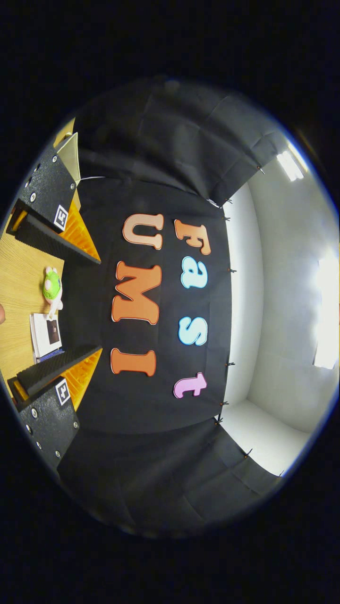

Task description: Open the storage box then place both shoes into the box .Put the left shoe in first, then the right shoe, with the right side of both shoes facing outward in a uniform manner.

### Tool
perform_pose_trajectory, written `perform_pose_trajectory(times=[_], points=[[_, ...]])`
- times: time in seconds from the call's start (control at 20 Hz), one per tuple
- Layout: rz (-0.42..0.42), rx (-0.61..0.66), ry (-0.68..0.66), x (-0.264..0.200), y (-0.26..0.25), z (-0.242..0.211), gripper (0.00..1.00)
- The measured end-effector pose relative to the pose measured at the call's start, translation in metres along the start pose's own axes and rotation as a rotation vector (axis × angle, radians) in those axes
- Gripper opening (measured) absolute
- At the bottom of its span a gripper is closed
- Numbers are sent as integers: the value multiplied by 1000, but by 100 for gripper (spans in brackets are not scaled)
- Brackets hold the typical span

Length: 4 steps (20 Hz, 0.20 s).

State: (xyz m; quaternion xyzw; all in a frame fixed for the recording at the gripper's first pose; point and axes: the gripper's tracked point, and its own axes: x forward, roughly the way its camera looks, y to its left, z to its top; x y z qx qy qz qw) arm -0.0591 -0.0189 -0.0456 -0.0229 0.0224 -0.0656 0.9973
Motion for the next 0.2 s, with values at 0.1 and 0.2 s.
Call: perform_pose_trajectory(times=[0.1, 0.2], points=[[8, 9, -12, -2, 2, 5, 98], [28, 15, -20, 1, 7, 7, 98]])
